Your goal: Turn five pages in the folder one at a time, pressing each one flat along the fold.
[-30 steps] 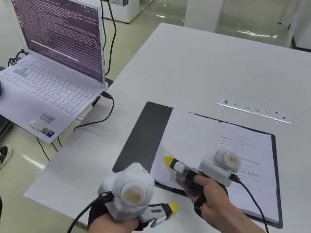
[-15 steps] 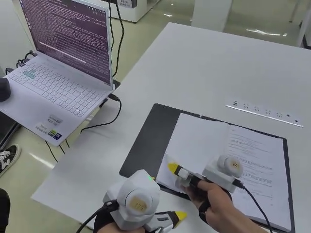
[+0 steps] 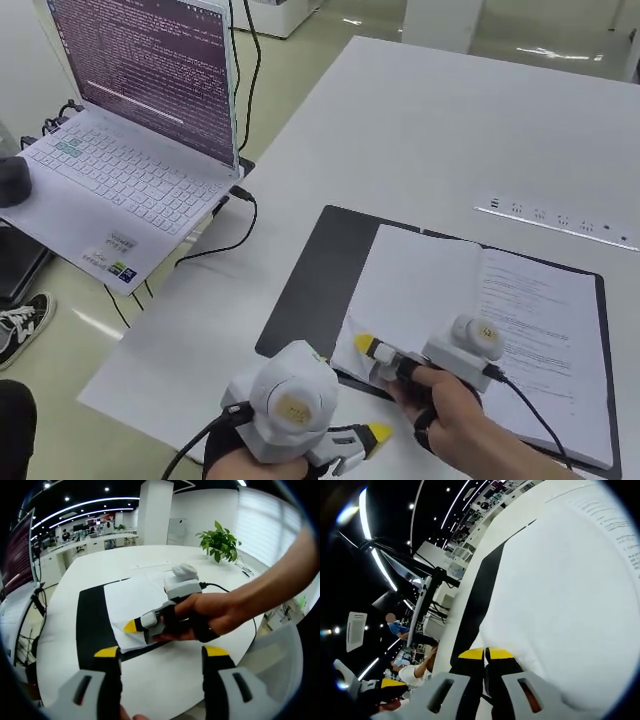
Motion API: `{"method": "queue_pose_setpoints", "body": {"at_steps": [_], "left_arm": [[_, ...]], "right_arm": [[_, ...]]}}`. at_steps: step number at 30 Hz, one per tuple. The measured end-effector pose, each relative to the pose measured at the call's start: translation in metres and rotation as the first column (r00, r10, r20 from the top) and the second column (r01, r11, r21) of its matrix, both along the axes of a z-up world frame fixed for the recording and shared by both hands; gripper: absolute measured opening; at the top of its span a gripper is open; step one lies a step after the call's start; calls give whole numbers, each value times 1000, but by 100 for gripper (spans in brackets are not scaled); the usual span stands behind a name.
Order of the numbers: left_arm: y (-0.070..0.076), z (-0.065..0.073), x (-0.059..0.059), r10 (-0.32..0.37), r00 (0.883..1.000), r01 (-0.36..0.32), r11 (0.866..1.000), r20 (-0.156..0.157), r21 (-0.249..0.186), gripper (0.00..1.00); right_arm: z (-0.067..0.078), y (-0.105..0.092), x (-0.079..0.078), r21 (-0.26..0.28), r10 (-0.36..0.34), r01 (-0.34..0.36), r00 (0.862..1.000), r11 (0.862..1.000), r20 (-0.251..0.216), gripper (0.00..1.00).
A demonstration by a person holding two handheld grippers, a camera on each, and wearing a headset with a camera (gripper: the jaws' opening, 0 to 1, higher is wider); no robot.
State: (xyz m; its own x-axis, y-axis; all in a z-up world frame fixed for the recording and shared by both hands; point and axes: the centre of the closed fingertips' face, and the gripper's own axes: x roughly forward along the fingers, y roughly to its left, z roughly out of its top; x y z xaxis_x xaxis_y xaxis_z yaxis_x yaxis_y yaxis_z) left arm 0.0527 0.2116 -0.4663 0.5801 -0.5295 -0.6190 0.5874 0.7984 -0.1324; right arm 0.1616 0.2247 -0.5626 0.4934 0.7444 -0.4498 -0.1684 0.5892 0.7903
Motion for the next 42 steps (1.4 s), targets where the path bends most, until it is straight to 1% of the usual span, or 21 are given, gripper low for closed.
{"method": "queue_pose_setpoints", "body": {"at_steps": [4,7,9,11,15,17,20,21,22,24,29,32,34,39,42], "left_arm": [[0,-1,0,1,1000,-1,1000,-2,3,64],[0,-1,-2,-5,1000,5,1000,-8,10,64],[0,-2,-3,-11,1000,11,1000,-9,20,64],[1,-2,-3,-9,1000,9,1000,-10,23,64],[1,-1,-2,-8,1000,8,1000,-6,28,63],[2,0,-1,0,1000,0,1000,0,25,62],[4,-1,0,5,1000,-5,999,6,33,59],[5,-1,0,10,1000,-10,999,11,32,59],[6,-1,0,12,1000,-12,999,12,31,59],[9,-1,0,21,1000,-21,999,12,31,58],[12,-3,1,25,1000,-26,999,15,33,56],[17,-5,3,44,999,-44,999,8,25,55],[21,-4,4,53,999,-53,998,9,26,55],[31,-4,7,73,997,-73,997,13,24,53],[33,-6,8,76,997,-76,997,12,26,52]], "right_arm": [[1,0,-2,13,-9,9,1000,1000,-2,1],[5,2,-5,31,2,-2,1000,1000,-5,6],[13,2,-9,50,11,-12,1000,999,7,11],[15,1,-13,57,26,-26,1000,998,15,15],[21,-4,-21,61,43,-45,999,997,26,20],[25,-9,-24,61,46,-48,998,997,37,22],[32,-17,-28,55,49,-53,997,997,61,24],[36,-21,-31,52,45,-48,997,997,69,24],[41,-26,-32,51,27,-32,996,998,83,24],[47,-34,-38,49,16,-21,995,999,98,25],[53,-54,-49,33,-25,21,992,999,121,25],[52,-66,-55,19,-32,29,991,999,130,25],[51,-75,-60,12,-37,36,990,999,134,26],[50,-98,-71,-26,-47,51,988,998,148,26],[48,-113,-78,-56,-52,62,987,997,153,26]]}}
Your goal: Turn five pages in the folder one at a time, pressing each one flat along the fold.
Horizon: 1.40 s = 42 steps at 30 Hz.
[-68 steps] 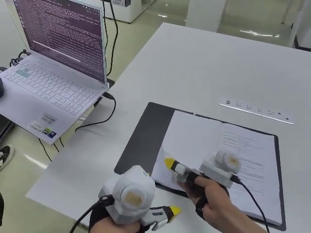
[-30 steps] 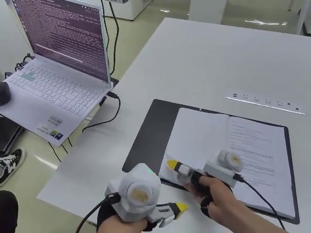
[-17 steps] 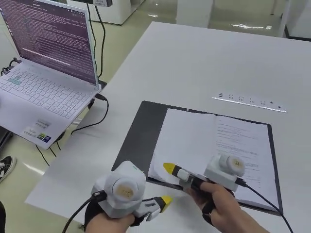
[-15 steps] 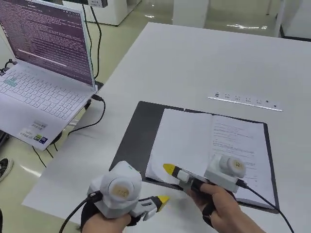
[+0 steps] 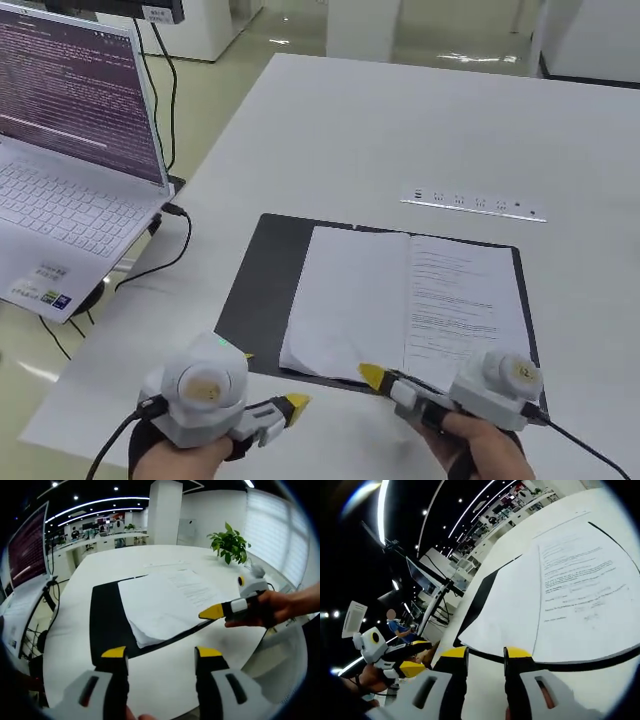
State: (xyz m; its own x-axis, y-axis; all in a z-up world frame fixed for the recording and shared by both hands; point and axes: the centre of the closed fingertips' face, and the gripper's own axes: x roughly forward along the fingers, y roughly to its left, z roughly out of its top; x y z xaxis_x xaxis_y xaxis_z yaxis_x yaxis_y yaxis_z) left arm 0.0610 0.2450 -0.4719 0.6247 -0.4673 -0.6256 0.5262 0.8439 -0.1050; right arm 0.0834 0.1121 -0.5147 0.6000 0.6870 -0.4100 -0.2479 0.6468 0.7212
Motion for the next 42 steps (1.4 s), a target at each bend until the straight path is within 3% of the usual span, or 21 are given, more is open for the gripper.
{"method": "queue_pose_setpoints", "body": {"at_steps": [7,11,15,24,29,32,42], "left_arm": [[2,-5,4,-19,1000,19,1000,-7,3,49],[-1,-5,6,-37,999,37,999,-7,-7,43],[-2,-7,10,-44,999,43,999,-10,-6,42],[-9,-16,13,-89,996,89,996,-25,-9,38],[-12,-19,15,-103,994,103,995,-31,-15,33],[-14,-23,19,-112,993,111,994,-36,-14,31],[-12,-25,41,-43,998,39,996,-50,-83,22]], "right_arm": [[2,-26,-13,-54,-23,24,1000,998,14,27],[3,-36,-26,-106,-3,6,1000,994,25,28],[5,-45,-36,-118,-18,21,999,993,28,28],[13,-71,-48,-220,5,9,998,976,66,31],[19,-84,-54,-226,-15,32,997,974,76,35],[15,-89,-58,-241,-19,34,998,970,65,37],[12,-97,-71,-259,-15,26,999,966,46,38]]}}
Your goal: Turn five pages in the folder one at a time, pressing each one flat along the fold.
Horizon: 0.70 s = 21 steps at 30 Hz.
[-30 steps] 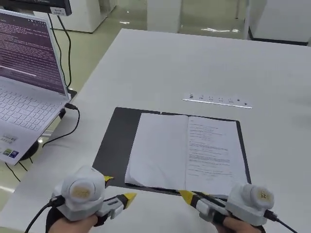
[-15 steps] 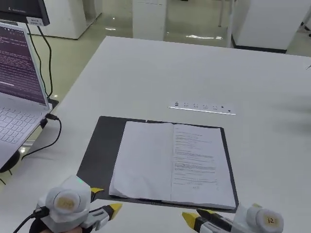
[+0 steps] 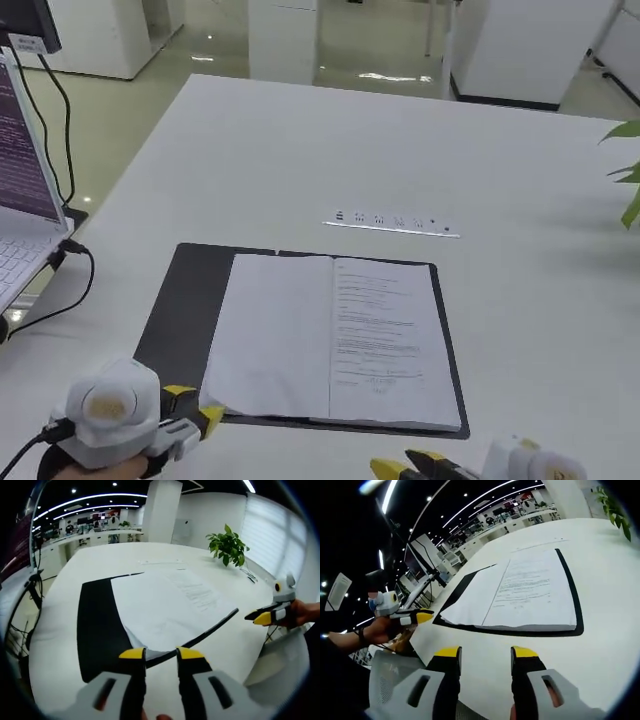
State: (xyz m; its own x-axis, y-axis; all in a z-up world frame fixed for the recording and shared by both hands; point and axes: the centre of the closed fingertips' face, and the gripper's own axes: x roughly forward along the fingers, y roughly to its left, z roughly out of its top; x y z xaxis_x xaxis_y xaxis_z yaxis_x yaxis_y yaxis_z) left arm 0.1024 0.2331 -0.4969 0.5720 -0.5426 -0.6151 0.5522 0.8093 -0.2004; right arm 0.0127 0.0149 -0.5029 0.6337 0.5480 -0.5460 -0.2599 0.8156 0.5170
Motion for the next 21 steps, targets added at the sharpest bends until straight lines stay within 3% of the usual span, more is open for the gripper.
{"method": "queue_pose_setpoints", "body": {"at_steps": [10,14,18,20,21], "left_arm": [[-10,-7,26,89,996,-92,992,-29,-91,8],[-17,-11,28,94,995,-98,990,-44,-101,7],[-18,-23,28,114,991,-120,990,-72,-79,0],[-15,-37,24,122,986,-127,991,-115,-40,0],[-13,-46,18,107,984,-108,994,-144,0,0]], "right_arm": [[-2,-3,-5,-2,-7,7,1000,1000,-19,37],[0,-5,-8,-7,-8,7,1000,1000,-16,37],[-4,-6,-13,-13,-5,5,1000,1000,-29,36],[-6,-5,-15,-11,-6,6,999,1000,-37,36],[-6,-4,-15,-12,-5,4,999,1000,-40,36]]}}
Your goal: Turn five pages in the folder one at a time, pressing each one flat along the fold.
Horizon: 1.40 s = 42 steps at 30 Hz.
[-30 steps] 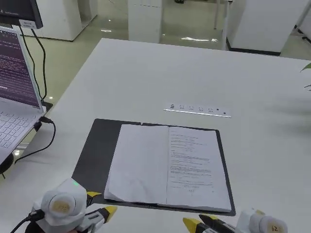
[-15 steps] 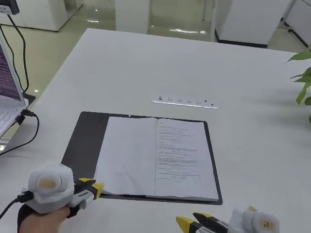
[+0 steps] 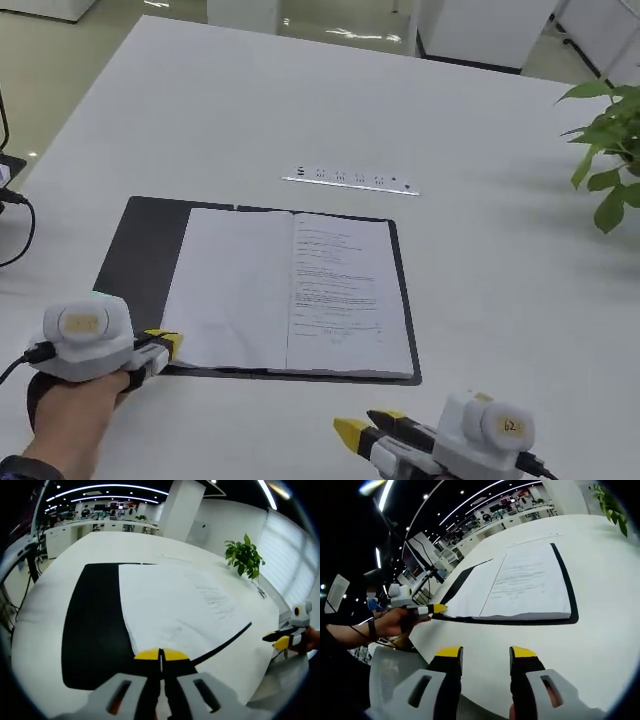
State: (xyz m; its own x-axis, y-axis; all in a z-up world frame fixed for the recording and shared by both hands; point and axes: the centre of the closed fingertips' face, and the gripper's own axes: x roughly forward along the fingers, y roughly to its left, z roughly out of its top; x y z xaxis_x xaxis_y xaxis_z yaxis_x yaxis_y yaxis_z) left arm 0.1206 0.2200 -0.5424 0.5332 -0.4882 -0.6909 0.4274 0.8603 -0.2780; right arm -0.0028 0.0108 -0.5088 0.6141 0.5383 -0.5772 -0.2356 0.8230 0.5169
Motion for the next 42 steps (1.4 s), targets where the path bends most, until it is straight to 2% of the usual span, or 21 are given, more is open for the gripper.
{"method": "queue_pose_setpoints", "body": {"at_steps": [1,2,3,4,5,8,10,15,17,21,23,27,29,35,42], "left_arm": [[2,-8,-4,-21,1000,22,999,-20,41,0],[6,-17,-7,-36,999,39,994,-33,100,0],[0,-2,11,-26,995,23,999,91,31,0],[5,-7,1,13,1000,-13,999,6,30,0],[6,-7,1,21,1000,-21,999,0,33,0],[7,-6,2,-8,1000,7,998,18,64,0],[7,-6,1,-2,1000,1,998,22,66,0],[9,-6,0,6,999,-8,999,35,45,0],[9,-6,-1,16,999,-17,1000,33,24,0],[7,-6,-2,25,999,-26,1000,39,16,0],[7,-7,-2,47,999,-47,999,24,13,0],[6,-7,0,36,999,-36,999,-3,31,0],[6,-8,-1,34,999,-33,999,-8,34,0],[4,-8,-1,10,1000,-11,997,15,75,0],[6,-11,2,10,1000,-10,997,11,79,0]], "right_arm": [[0,1,-1,-1,2,-2,1000,1000,-2,36],[-2,2,-1,-3,5,-5,1000,1000,-5,36],[-3,3,-2,-4,7,-8,1000,1000,-9,36],[-5,3,-2,-7,9,-9,1000,1000,-13,36],[-6,4,-2,-9,10,-10,1000,1000,-14,36],[-6,7,-1,-5,11,-11,1000,1000,-17,35],[-6,10,2,-3,16,-16,1000,1000,-18,34],[-7,17,10,-4,44,-44,999,999,-23,33],[-7,22,15,-11,74,-74,997,997,-19,33],[-6,29,32,-15,97,-97,995,995,-10,31],[-7,34,40,-17,108,-108,994,994,-6,30],[-13,42,55,-62,141,-141,990,988,-5,25],[-12,49,63,-64,153,-152,988,986,2,22],[-14,59,89,-55,160,-159,987,986,16,15],[-21,62,124,-51,141,-140,990,989,29,7]]}}
